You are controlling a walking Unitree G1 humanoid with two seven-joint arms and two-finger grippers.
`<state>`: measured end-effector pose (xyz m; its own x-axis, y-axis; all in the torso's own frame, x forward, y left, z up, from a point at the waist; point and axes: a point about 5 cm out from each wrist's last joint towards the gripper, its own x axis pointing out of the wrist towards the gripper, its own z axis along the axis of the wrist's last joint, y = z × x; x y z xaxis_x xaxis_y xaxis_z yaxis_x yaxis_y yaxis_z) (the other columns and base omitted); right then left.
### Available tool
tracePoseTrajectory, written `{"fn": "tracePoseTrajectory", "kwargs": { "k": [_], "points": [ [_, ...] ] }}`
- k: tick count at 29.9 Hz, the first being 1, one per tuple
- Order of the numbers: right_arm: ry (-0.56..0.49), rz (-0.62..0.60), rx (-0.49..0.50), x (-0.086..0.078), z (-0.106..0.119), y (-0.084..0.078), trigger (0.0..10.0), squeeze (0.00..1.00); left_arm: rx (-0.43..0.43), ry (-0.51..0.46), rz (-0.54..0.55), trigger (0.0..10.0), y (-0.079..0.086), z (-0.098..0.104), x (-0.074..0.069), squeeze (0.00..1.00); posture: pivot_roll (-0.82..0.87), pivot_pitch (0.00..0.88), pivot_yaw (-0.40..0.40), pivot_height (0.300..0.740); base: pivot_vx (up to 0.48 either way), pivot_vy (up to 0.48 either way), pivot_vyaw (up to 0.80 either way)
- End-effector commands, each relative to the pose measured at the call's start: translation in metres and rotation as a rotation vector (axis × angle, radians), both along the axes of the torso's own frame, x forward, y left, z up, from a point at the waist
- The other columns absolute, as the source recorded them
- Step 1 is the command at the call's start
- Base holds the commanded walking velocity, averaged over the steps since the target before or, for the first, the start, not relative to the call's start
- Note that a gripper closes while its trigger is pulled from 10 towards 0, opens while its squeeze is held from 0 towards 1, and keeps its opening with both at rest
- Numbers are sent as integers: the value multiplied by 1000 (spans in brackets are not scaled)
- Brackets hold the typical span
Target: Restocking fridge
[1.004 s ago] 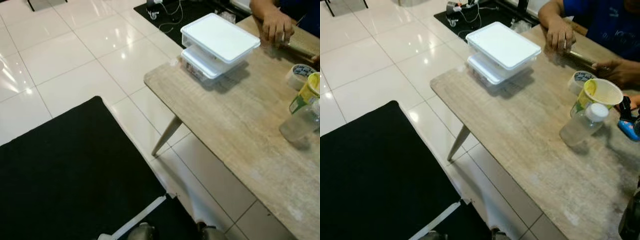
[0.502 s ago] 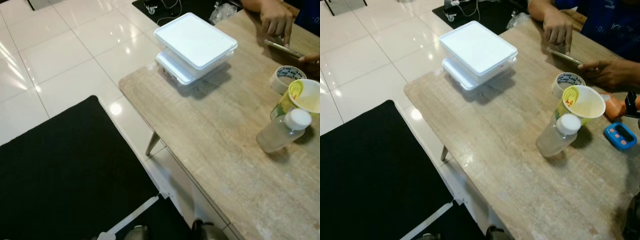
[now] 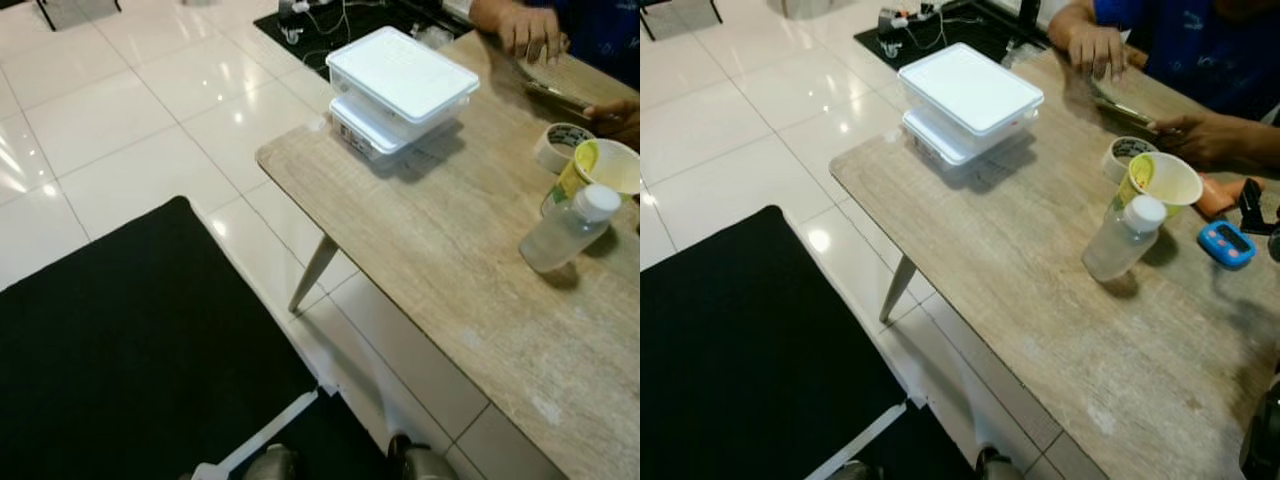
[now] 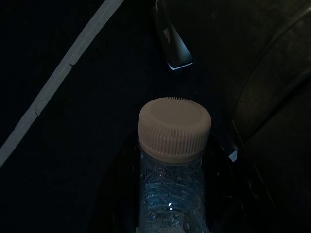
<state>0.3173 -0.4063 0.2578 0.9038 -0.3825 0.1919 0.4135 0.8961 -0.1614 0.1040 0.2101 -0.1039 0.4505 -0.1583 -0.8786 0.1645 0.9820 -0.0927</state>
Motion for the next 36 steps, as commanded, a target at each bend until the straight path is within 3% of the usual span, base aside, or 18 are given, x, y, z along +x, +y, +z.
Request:
{"fn": "tracePoseTrajectory", "kwargs": {
  "k": [1,9,13,23,29,36],
  "points": [
    [23,-4,-24,-3,0,-3,10000,0,-23,43,7,10000,-6,-5,-13,0,-53,288,3,740,0,0,0],
    [85,80,-95,1,3,3,10000,0,-33,49,1,10000,-9,-5,-14,0,-56,288,1,740,0,0,0],
    [168,132,-154,2,1,4,10000,0,-38,50,2,10000,-9,-5,-15,0,-55,292,1,740,0,0,0],
    [347,96,-208,4,-4,0,10000,0,-43,55,3,10000,-8,-6,-20,0,-56,321,1,740,0,0,0],
    [435,137,-177,13,-8,9,10000,0,-49,76,-3,10000,-6,-8,-35,0,-50,368,9,740,0,0,0],
    [362,209,-63,19,10,16,10000,0,-46,89,-13,10000,2,-7,-50,0,-34,416,22,740,0,0,0]
  ]
}}
